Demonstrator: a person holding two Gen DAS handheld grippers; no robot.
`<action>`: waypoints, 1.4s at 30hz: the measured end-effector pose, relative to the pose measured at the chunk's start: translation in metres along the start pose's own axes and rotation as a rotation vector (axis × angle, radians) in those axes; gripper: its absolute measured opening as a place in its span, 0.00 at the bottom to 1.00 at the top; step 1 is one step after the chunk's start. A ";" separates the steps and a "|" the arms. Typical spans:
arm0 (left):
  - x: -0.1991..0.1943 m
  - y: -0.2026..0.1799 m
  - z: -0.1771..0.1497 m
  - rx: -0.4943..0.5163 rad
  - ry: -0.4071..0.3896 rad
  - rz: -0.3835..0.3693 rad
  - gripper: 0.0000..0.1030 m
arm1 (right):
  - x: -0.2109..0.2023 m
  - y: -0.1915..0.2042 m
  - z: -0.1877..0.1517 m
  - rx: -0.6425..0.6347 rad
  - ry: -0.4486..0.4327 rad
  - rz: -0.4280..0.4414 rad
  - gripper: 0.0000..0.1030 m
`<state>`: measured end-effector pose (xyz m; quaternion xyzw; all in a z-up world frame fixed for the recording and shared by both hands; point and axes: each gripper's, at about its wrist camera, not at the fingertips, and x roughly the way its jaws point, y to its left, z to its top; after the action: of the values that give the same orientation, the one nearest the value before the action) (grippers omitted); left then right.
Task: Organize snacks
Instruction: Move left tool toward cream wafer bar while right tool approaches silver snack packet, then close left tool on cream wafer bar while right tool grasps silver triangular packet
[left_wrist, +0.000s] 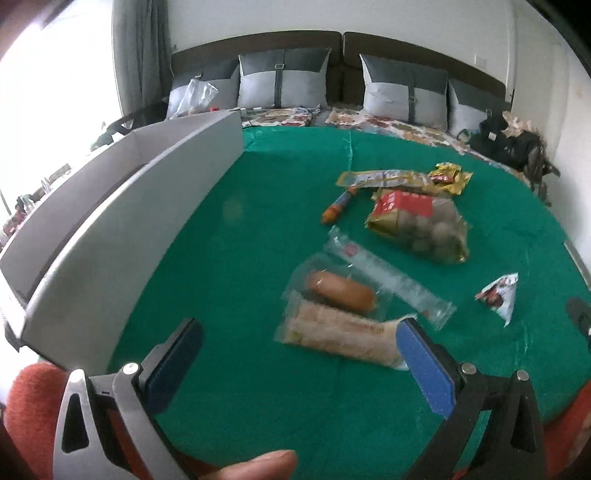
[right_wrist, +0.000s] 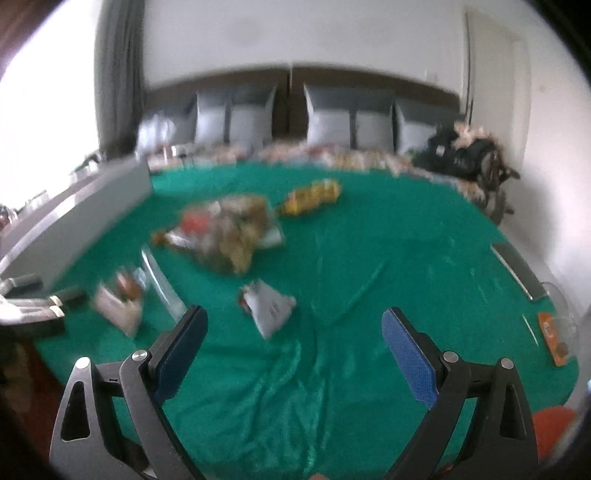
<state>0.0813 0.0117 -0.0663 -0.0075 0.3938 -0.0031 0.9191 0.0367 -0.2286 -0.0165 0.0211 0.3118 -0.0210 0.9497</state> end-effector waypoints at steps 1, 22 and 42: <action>0.005 -0.006 -0.001 0.017 0.007 -0.001 1.00 | 0.003 -0.008 0.004 0.052 -0.006 0.010 0.94; 0.064 0.017 0.002 -0.105 0.262 0.058 1.00 | 0.022 0.033 -0.008 -0.111 0.016 0.060 0.94; 0.071 0.021 -0.024 -0.069 0.234 0.062 1.00 | 0.064 0.023 -0.028 -0.050 0.221 0.050 0.94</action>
<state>0.1134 0.0319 -0.1347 -0.0267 0.4982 0.0379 0.8658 0.0730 -0.2055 -0.0762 0.0072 0.4145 0.0128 0.9099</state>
